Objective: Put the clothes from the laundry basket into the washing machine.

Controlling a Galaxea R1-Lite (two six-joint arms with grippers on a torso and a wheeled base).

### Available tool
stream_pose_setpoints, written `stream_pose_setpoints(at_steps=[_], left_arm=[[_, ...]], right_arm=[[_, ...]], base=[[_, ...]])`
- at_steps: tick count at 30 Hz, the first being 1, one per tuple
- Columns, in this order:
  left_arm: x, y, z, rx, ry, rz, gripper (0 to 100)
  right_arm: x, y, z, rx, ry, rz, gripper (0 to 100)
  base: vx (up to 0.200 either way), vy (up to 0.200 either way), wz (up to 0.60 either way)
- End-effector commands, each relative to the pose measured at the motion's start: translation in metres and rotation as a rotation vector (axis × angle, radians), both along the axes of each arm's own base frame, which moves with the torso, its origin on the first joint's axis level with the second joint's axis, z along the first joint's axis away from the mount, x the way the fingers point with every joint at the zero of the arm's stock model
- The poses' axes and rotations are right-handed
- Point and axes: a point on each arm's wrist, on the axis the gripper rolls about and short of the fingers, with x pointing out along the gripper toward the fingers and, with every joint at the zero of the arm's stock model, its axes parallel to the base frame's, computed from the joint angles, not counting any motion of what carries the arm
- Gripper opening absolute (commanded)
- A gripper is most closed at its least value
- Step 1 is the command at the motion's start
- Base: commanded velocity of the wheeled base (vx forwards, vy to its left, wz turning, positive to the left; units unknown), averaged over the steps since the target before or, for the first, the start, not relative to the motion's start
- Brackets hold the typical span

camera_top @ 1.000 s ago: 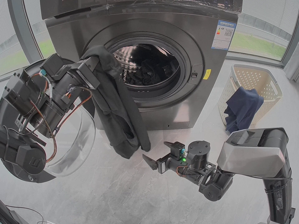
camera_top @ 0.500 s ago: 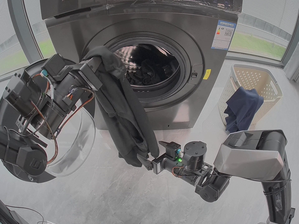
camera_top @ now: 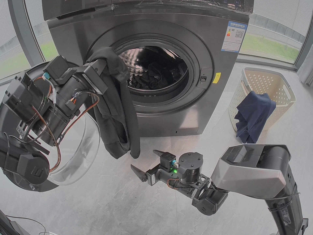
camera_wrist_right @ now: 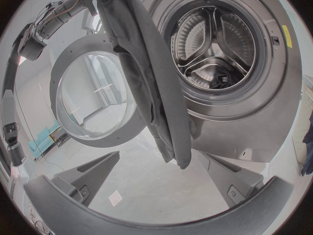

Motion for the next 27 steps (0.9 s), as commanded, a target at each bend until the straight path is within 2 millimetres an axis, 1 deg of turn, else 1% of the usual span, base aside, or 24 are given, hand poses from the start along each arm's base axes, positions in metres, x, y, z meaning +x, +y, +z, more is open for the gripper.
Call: stream_pose_setpoints(at_steps=[1, 4, 7, 11, 14, 15, 19, 21, 27], left_arm=[[0.0, 0.0, 0.0, -0.001, -0.001, 0.001, 0], [0.0, 0.0, 0.001, -0.002, -0.002, 0.001, 0], [0.0, 0.0, 0.001, -0.003, -0.003, 0.001, 0], [0.0, 0.001, 0.001, -0.003, -0.003, 0.003, 0], [0.0, 0.0, 0.001, -0.003, -0.005, 0.0, 0], [0.0, 0.0, 0.001, -0.002, -0.004, 0.0, 0], [0.0, 0.0, 0.001, -0.002, -0.004, 0.0, 0], [0.0, 0.0, 0.001, -0.002, -0.004, 0.0, 0], [0.0, 0.0, 0.001, -0.002, -0.004, 0.0, 0]], right_arm=[[0.002, 0.012, -0.01, 0.002, -0.004, 0.017, 100], [0.005, 0.017, -0.016, 0.003, -0.005, 0.02, 100], [0.012, 0.025, -0.022, 0.015, -0.017, 0.017, 100], [0.023, 0.025, -0.023, 0.029, -0.038, 0.002, 100], [0.038, 0.02, -0.02, 0.052, -0.065, -0.032, 100], [0.041, 0.02, -0.019, 0.061, -0.074, -0.038, 0], [0.044, 0.017, -0.008, 0.082, -0.094, -0.049, 0], [0.043, 0.015, 0.001, 0.09, -0.103, -0.052, 0], [0.031, 0.008, 0.012, 0.079, -0.088, -0.049, 0]], base=[[0.0, 0.0, 0.0], [0.0, 0.0, 0.0], [0.0, 0.0, 0.0], [0.0, 0.0, 0.0], [0.0, 0.0, 0.0], [0.0, 0.0, 0.0], [0.0, 0.0, 0.0], [0.0, 0.0, 0.0], [0.0, 0.0, 0.0]])
